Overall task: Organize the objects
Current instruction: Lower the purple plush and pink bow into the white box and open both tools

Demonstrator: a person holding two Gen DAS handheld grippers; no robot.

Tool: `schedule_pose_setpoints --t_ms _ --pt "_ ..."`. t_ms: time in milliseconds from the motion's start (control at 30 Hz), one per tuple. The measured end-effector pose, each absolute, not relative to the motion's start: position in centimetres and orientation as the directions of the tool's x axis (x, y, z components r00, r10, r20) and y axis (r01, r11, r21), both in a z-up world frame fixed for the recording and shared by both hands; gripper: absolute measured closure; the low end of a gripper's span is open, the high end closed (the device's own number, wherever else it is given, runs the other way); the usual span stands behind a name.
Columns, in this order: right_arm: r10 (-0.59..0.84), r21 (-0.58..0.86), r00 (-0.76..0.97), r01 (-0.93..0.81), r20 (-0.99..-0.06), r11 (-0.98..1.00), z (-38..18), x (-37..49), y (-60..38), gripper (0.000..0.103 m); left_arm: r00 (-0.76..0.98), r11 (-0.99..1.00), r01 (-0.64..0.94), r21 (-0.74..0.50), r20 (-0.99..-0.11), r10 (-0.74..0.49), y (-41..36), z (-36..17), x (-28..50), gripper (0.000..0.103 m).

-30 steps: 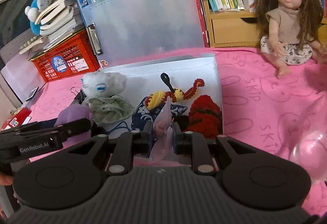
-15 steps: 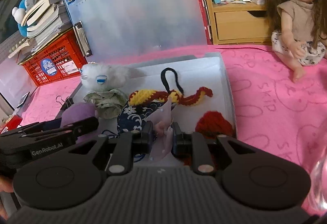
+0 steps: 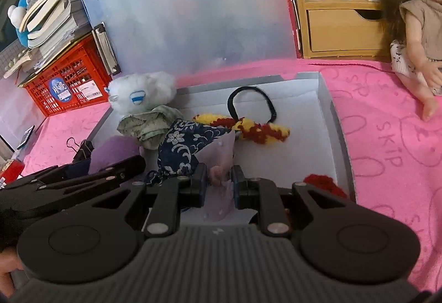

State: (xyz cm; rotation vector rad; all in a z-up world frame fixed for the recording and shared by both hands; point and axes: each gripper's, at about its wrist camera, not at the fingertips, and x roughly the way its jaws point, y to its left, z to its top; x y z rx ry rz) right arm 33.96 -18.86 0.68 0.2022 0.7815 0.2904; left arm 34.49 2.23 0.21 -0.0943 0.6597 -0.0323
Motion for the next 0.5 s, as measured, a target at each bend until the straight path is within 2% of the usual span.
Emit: schedule_pose_setpoints --t_ms 300,400,467,500 --pt "0.332 0.282 0.673 -0.187 -0.661 0.941 0.6 33.7 -18.6 0.076 0.795 0.997 0.005 -0.079 -0.605 -0.052 2.1 0.3 34.0 0.038" --pt "0.327 0.275 0.677 -0.188 -0.66 0.943 0.7 33.5 -18.6 0.073 0.796 0.997 0.0 -0.08 -0.603 -0.049 2.3 0.3 33.7 0.033" --pt "0.329 0.276 0.679 -0.19 -0.657 0.942 0.8 33.3 -18.6 0.058 0.799 0.997 -0.003 -0.073 -0.6 -0.042 2.4 0.4 33.5 0.029" --pt "0.333 0.279 0.682 -0.193 -0.651 0.941 0.9 33.1 -18.6 0.055 0.801 0.998 -0.006 -0.07 -0.598 -0.037 2.5 0.4 33.3 0.027"
